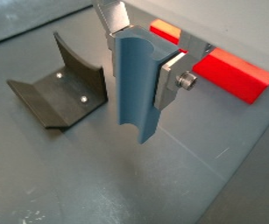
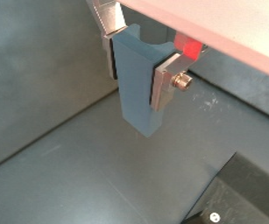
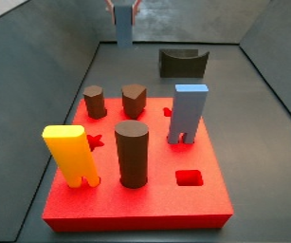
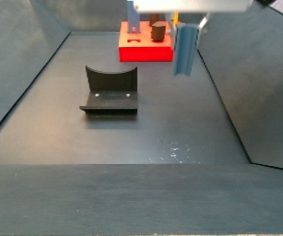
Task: Pick up the arch object. Move up. Rotate the arch object. Move to above the board. Insert the arch object.
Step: Rotate the arch object.
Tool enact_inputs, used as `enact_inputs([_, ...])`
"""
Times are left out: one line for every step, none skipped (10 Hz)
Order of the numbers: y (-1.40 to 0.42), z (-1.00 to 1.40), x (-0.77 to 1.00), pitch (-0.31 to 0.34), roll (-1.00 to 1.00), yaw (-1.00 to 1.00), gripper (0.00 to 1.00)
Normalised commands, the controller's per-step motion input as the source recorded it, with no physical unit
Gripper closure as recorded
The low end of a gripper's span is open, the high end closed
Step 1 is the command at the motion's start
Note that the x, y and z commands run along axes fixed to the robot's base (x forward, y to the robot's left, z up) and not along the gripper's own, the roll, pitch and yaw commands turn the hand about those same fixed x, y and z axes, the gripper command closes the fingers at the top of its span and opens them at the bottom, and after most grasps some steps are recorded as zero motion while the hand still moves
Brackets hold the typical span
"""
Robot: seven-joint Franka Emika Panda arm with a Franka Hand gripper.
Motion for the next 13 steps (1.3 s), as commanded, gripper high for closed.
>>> enact_inputs([0.02,-1.00,0.02,-0.042,-0.03,-0.06,1.00])
enact_inputs([0.03,-1.00,0.02,-0.041,-0.02,-0.06,1.00])
enact_inputs([0.03,-0.95,0.02,-0.042,-0.02,-0.06,1.00])
enact_inputs([0.03,-0.80,0.02,-0.045,-0.02,-0.06,1.00])
enact_inputs([0.03,-0.60,0.02,-0.041,-0.01,-0.06,1.00])
enact_inputs([0.03,-0.45,0.02,-0.037,-0.01,-0.06,1.00])
enact_inputs([0.03,-0.30,0.02,-0.034,-0.01,-0.06,1.00])
enact_inputs([0.00,0.00,0.00,-0.029,0.00,-0.06,0.00])
enact_inputs([0.00,1.00,0.00,-0.007,-0.01,-0.06,0.00])
enact_inputs([0.00,1.00,-0.02,0.009,-0.01,-0.06,0.00])
enact_inputs([0.00,1.00,-0.03,0.024,-0.01,-0.06,0.00])
enact_inputs([0.00,0.94,-0.03,0.038,-0.02,-0.05,0.00])
enact_inputs([0.00,0.72,-0.02,0.049,-0.02,-0.05,0.00])
